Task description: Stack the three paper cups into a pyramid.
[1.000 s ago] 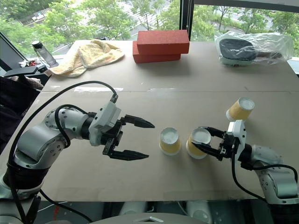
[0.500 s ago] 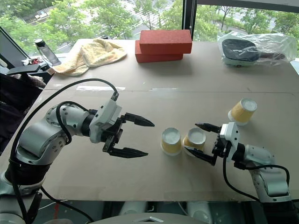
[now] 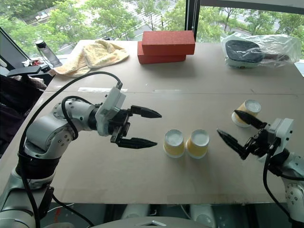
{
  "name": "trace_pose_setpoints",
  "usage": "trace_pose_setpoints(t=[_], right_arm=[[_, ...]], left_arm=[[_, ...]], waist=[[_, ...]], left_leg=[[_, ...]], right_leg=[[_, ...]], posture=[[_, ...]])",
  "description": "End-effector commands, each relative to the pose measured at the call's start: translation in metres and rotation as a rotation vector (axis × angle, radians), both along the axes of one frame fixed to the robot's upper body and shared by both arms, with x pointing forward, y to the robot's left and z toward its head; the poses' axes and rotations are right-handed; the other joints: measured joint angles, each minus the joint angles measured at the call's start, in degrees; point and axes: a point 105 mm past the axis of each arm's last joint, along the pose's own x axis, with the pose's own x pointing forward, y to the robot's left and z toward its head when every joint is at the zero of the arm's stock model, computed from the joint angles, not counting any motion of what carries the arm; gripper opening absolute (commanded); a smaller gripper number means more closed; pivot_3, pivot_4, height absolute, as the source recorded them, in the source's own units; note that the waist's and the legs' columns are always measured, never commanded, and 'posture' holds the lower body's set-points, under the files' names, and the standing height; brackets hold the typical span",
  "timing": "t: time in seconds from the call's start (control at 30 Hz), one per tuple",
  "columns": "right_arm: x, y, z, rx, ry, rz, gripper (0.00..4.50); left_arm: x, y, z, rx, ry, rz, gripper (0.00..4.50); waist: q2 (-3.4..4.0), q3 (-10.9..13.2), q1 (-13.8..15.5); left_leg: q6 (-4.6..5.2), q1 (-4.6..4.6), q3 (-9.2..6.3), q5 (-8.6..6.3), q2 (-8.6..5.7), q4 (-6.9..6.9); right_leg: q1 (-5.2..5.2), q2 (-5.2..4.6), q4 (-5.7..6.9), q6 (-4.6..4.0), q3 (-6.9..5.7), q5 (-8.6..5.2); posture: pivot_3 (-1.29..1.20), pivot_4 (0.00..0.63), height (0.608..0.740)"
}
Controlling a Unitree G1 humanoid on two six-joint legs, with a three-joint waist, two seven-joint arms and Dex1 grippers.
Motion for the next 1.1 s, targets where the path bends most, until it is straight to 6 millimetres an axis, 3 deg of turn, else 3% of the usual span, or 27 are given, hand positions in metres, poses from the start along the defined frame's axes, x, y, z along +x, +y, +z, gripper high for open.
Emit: trace_pose_setpoints(t=[0.03,0.23,0.57,0.73,1.03,1.1], right_arm=[[0.021,-0.036,0.018,0.024,-0.080,-0.230,4.47],[0.043,-0.060,-0.001,0.031,0.012,-0.357,4.47],[0.051,-0.045,-0.011,0.090,0.087,-0.258,4.47],[0.059,-0.050,-0.025,0.030,0.139,-0.314,4.47],[0.063,-0.046,-0.026,0.075,0.166,-0.301,4.47],[0.063,-0.046,-0.026,0.083,0.174,-0.300,3.93]], left_arm=[[0.009,-0.008,0.015,-0.025,-0.030,0.046,4.50],[0.020,-0.015,0.015,-0.003,-0.031,0.121,4.50],[0.022,-0.018,0.005,0.025,-0.034,0.142,4.50],[0.021,-0.018,0.004,0.031,-0.037,0.132,4.50],[0.020,-0.018,0.003,0.032,-0.034,0.122,4.50],[0.020,-0.019,0.003,0.031,-0.033,0.120,4.50]], waist=[[0.00,0.0,0.0],[0.01,0.0,0.1],[0.03,0.0,0.0],[0.03,0.0,0.1],[0.03,0.0,0.0],[0.04,0.0,0.0]], left_leg=[[0.00,-0.02,0.00,0.00,-0.01,0.06],[-0.02,-0.09,-0.10,0.01,0.00,-0.08],[-0.02,-0.05,-0.04,0.01,0.01,-0.06],[-0.02,-0.07,-0.05,0.01,0.01,-0.06],[-0.02,-0.07,-0.05,0.01,0.01,-0.06],[-0.02,-0.07,-0.05,0.01,0.01,-0.06]], right_leg=[[-0.01,0.00,0.03,0.00,0.01,0.00],[-0.03,0.02,-0.03,0.00,0.05,0.00],[-0.03,0.02,0.00,0.00,0.05,0.00],[-0.04,0.01,-0.01,0.01,0.06,0.00],[-0.04,0.02,-0.01,0.00,0.06,0.00],[-0.04,0.01,-0.01,0.00,0.06,0.00]], posture=[[0.00,0.150,0.730],[0.00,0.150,0.730],[0.00,0.150,0.730],[0.00,0.150,0.730],[0.00,0.150,0.730],[0.00,0.150,0.730]])
